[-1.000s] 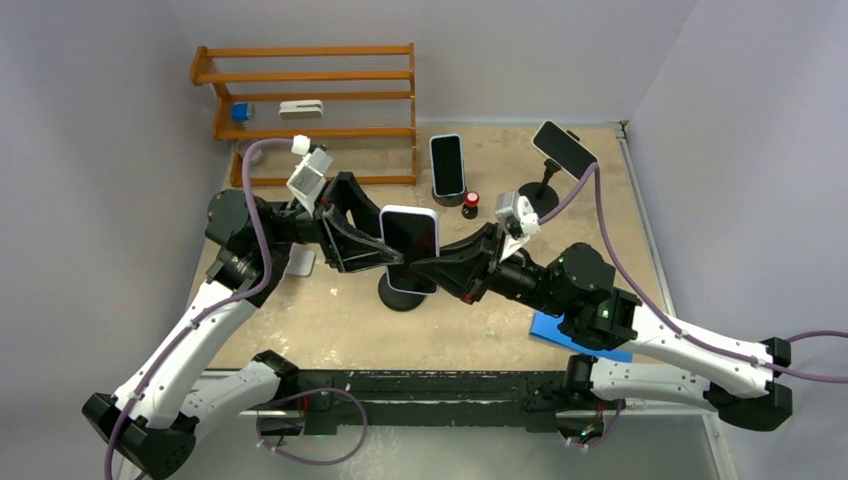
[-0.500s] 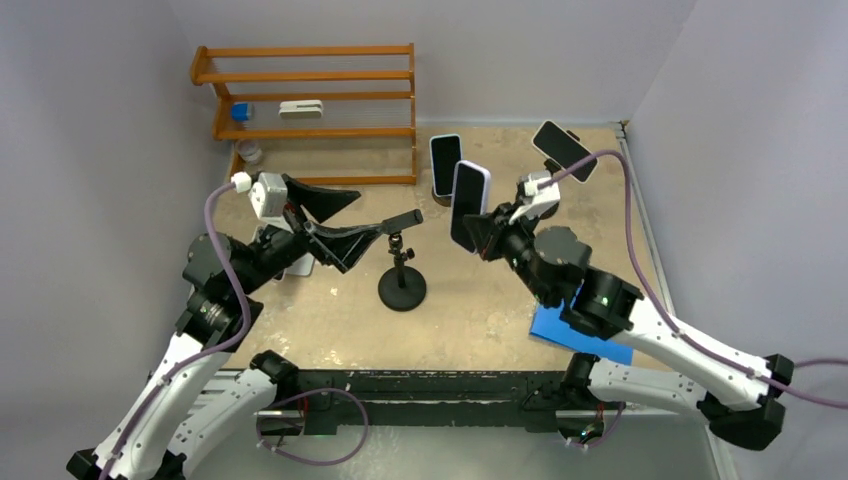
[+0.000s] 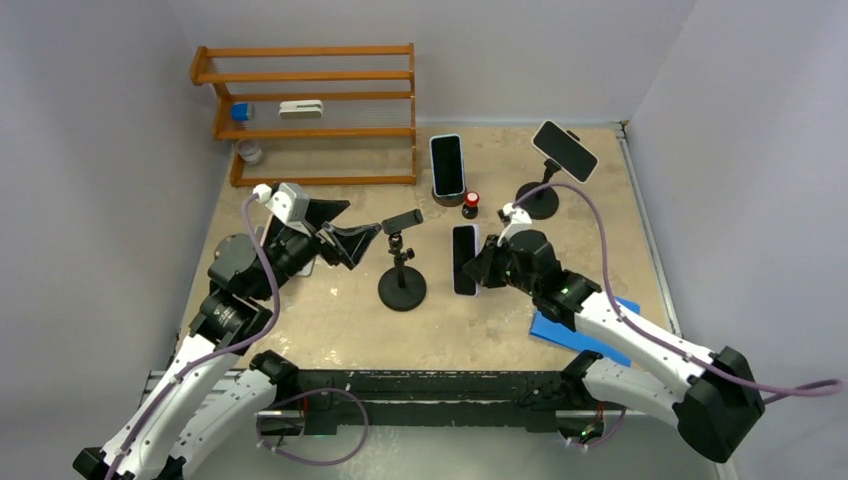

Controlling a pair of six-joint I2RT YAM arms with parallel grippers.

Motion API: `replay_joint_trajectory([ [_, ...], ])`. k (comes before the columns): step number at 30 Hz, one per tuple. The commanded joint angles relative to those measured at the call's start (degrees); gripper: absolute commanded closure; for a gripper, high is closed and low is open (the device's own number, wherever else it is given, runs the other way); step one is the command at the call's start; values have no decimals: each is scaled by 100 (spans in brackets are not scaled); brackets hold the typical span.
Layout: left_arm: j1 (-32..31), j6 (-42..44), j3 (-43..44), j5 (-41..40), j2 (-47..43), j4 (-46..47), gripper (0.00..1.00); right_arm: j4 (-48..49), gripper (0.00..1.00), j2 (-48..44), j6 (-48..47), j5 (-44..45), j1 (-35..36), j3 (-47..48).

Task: Remove the phone from the phone stand
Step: Place the phone at the center of the board.

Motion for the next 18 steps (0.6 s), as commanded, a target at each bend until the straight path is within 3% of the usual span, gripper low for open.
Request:
replay_joint_trajectory([
  [1,1,96,-173,21,-34,135,21,1254,100,134,639,-1229,-181,-323],
  [10,3,12,-241,261,-20,35,22,2571,100,855,1482,-2211,-302,-1109],
  [18,-3,-6,-276,283,-87,-70,22,3080,100,1458,1822,-2289,-312,-1291],
])
